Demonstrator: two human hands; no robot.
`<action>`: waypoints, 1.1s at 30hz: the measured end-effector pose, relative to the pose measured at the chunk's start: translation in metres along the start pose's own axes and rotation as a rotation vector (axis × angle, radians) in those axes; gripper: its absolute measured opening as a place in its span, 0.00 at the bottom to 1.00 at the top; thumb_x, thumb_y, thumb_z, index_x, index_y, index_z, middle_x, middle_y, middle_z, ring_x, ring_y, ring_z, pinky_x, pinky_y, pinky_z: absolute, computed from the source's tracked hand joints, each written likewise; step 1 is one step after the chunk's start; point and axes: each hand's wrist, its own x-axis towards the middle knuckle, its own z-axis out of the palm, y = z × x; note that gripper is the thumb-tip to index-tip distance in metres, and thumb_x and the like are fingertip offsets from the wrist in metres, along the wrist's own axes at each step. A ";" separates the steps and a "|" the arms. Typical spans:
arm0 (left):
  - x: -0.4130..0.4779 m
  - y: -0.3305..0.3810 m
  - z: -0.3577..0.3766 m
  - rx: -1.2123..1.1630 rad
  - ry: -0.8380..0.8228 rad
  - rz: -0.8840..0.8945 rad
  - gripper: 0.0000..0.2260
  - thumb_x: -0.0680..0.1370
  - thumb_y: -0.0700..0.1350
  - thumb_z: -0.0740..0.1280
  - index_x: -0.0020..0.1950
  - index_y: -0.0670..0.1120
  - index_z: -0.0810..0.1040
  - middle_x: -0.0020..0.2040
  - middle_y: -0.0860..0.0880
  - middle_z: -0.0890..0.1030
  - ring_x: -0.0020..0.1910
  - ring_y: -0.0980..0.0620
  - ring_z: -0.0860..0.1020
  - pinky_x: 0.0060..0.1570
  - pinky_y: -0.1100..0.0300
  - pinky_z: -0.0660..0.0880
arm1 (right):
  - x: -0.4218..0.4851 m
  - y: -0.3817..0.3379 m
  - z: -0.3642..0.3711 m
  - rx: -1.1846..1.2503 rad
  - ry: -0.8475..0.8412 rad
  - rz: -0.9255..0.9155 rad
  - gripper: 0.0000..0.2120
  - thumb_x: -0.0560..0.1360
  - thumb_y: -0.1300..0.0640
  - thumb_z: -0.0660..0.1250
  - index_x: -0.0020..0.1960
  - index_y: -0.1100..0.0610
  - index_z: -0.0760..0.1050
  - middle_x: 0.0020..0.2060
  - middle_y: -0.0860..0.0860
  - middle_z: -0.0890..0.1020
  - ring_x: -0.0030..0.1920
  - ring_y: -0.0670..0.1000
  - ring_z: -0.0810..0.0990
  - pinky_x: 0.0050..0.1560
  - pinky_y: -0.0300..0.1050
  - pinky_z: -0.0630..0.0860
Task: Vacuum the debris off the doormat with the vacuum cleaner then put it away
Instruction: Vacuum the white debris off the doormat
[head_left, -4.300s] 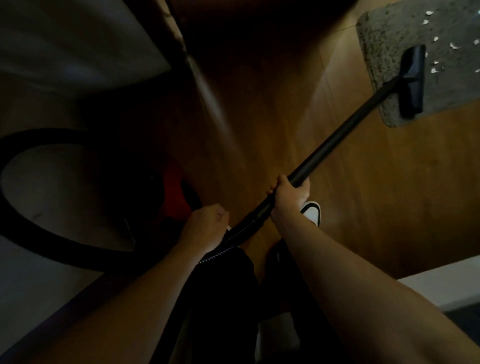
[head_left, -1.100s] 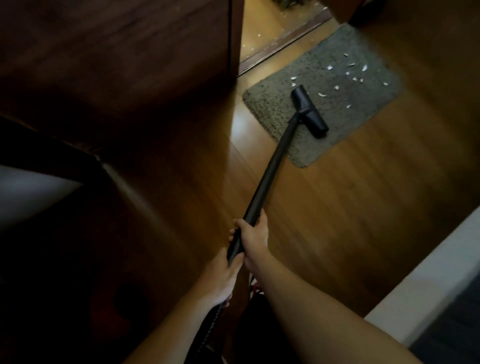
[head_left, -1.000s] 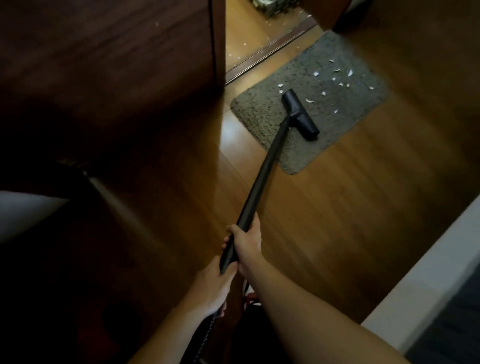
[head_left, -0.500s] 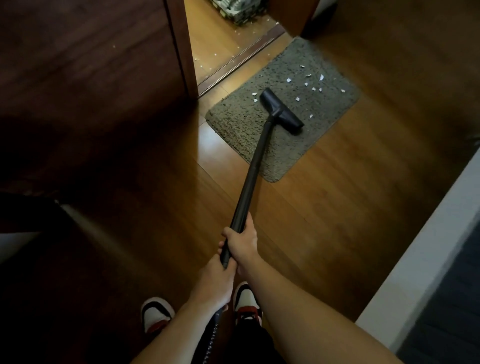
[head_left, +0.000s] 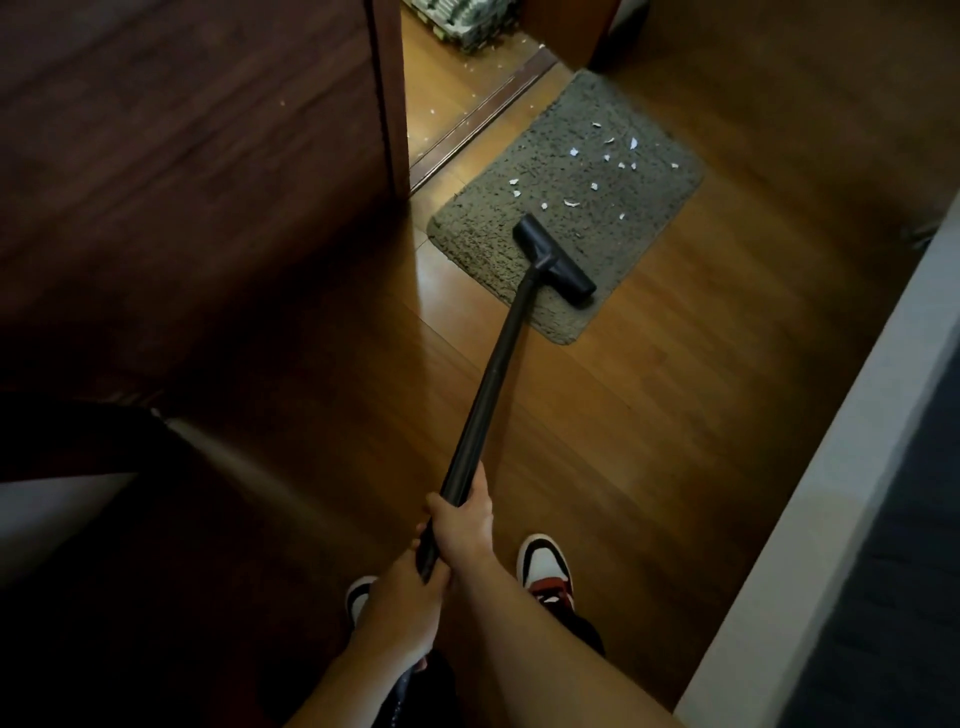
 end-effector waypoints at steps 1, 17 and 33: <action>-0.003 -0.008 -0.008 0.007 -0.007 -0.008 0.16 0.82 0.57 0.56 0.57 0.47 0.74 0.34 0.48 0.78 0.21 0.51 0.74 0.24 0.59 0.71 | -0.005 0.005 0.008 0.008 0.005 0.006 0.39 0.79 0.66 0.65 0.80 0.41 0.52 0.44 0.56 0.78 0.31 0.49 0.80 0.33 0.46 0.81; 0.006 -0.008 -0.031 0.076 -0.042 0.057 0.15 0.81 0.59 0.58 0.56 0.50 0.74 0.39 0.50 0.79 0.30 0.53 0.77 0.32 0.57 0.74 | 0.034 0.001 0.027 0.024 0.079 -0.024 0.41 0.79 0.69 0.65 0.81 0.40 0.52 0.41 0.58 0.79 0.31 0.51 0.80 0.33 0.45 0.79; 0.082 0.134 0.035 0.145 0.207 0.112 0.12 0.81 0.58 0.60 0.55 0.50 0.73 0.42 0.51 0.78 0.37 0.52 0.79 0.34 0.59 0.76 | 0.145 -0.102 -0.052 0.015 0.000 -0.086 0.43 0.79 0.68 0.66 0.81 0.39 0.48 0.43 0.60 0.80 0.32 0.51 0.80 0.35 0.47 0.80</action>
